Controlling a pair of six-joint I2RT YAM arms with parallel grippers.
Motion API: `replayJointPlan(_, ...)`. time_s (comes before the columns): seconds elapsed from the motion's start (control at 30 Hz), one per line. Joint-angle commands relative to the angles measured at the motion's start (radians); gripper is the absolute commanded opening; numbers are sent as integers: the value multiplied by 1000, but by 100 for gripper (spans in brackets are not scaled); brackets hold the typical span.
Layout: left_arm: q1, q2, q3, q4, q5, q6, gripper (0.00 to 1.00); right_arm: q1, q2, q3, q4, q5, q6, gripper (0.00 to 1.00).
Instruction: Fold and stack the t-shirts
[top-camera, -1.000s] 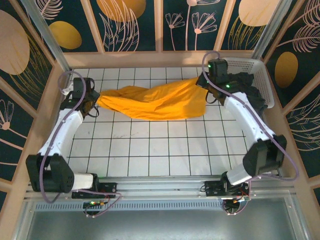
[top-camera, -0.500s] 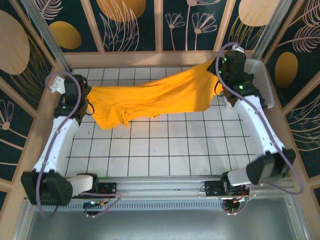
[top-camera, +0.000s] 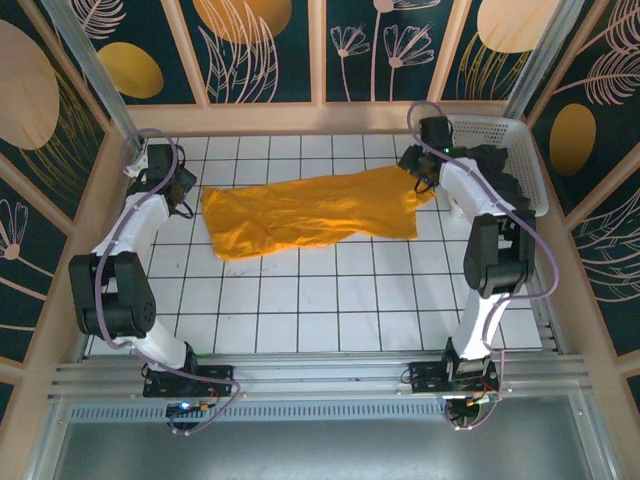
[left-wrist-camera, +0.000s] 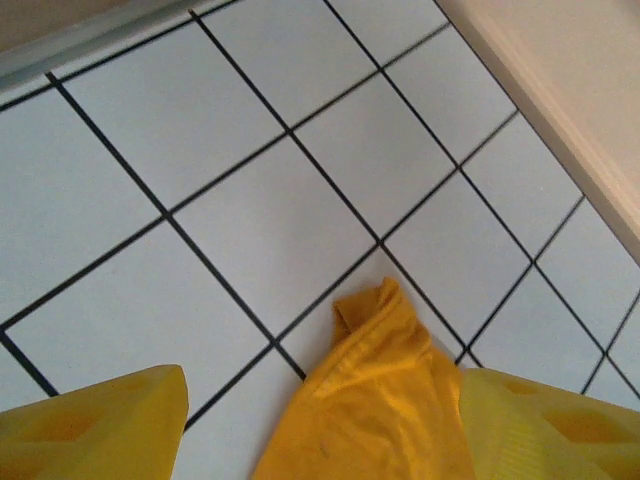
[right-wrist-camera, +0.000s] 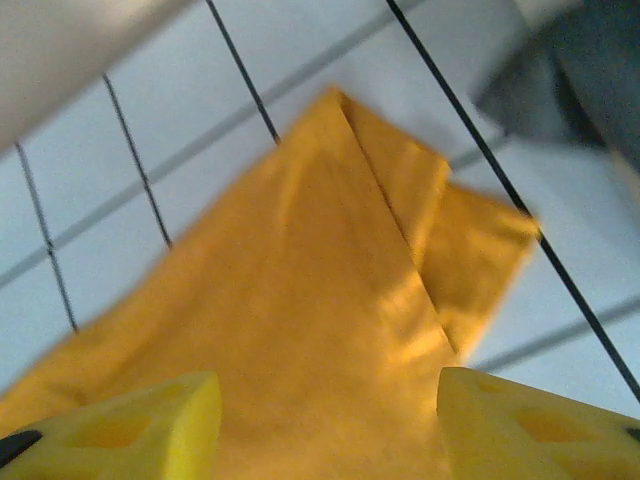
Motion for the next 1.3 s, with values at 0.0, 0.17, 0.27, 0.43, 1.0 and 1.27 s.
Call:
replayJointPlan(0.0, 1, 11, -60, 31, 138, 82, 68, 20, -107, -126, 17, -30, 11, 59)
replayJointPlan(0.17, 1, 124, -42, 66, 259, 131, 60, 20, -155, -277, 69, -102, 5, 59)
replayJointPlan(0.27, 1, 178, -31, 59, 241, 154, 59, 11, -147, -308, 66, -150, -3, 59)
replayJointPlan(0.43, 1, 236, -22, 106, 240, 211, 57, 4, -139, -336, 71, -191, -4, 59)
replayJointPlan(1.0, 10, 354, 25, 155, 268, 339, 26, 2, -127, -313, 54, -195, -2, 58)
replayJointPlan(1.27, 10, 308, 42, 125, 225, 339, 0, 1, -123, -319, 50, -154, 22, 56)
